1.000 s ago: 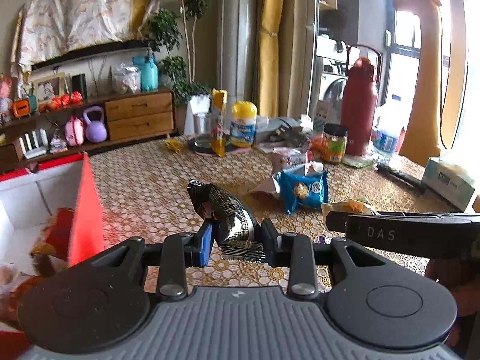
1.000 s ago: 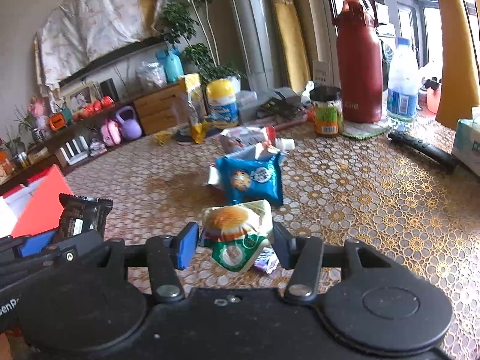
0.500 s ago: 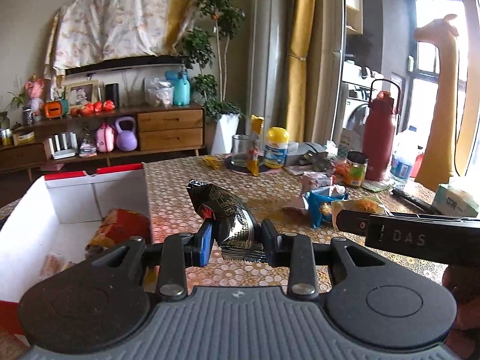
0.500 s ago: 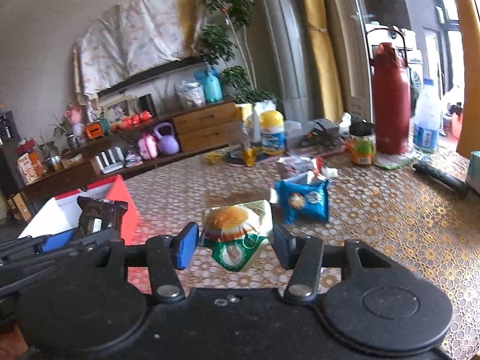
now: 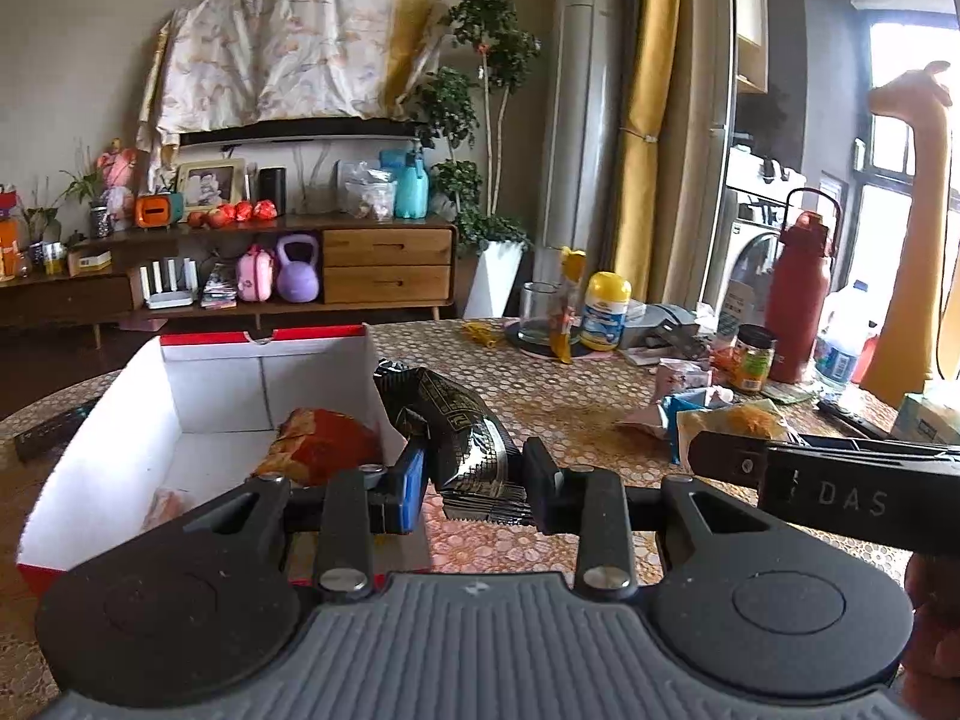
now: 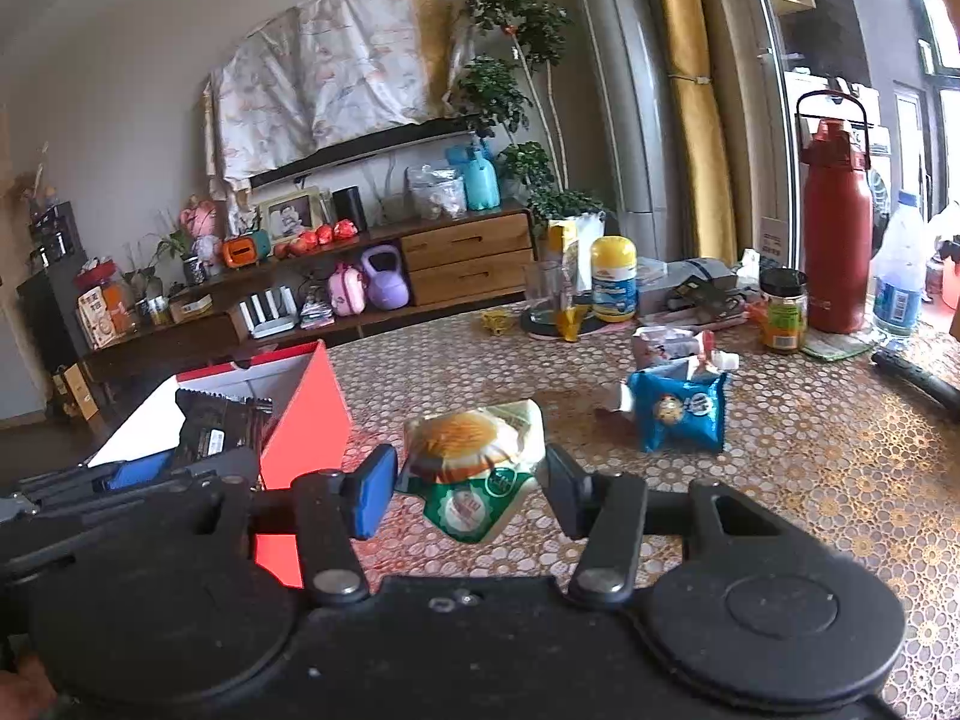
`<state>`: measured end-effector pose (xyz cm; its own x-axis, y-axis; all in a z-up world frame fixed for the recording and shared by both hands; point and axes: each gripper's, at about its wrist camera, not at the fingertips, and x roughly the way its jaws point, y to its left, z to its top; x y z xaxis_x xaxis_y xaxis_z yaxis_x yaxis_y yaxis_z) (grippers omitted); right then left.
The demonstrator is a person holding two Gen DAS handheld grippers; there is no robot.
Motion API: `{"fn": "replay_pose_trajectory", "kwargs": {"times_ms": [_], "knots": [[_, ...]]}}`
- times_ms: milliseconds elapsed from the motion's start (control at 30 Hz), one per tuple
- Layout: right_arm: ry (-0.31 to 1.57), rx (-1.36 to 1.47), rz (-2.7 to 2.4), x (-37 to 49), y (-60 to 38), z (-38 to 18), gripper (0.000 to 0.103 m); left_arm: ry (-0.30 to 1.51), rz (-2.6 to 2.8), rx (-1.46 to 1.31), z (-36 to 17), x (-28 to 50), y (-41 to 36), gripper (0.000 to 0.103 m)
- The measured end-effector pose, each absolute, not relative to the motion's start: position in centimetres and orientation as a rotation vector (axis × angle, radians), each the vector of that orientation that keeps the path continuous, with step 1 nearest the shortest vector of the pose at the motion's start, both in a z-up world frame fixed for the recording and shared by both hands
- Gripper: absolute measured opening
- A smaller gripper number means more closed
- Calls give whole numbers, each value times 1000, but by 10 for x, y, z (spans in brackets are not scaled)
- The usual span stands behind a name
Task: Organize snacks
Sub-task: 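Carry both held snacks over the open white box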
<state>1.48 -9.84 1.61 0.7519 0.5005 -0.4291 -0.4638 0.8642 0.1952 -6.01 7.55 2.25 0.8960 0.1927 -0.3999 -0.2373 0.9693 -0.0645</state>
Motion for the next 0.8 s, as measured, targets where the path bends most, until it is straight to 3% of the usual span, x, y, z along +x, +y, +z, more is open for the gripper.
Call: {"fn": "replay_pose_trajectory", "kwargs": {"times_ms": [800], "knots": [[477, -37, 783, 3, 19, 31, 52, 466, 441, -198, 12, -78, 182, 33]]}}
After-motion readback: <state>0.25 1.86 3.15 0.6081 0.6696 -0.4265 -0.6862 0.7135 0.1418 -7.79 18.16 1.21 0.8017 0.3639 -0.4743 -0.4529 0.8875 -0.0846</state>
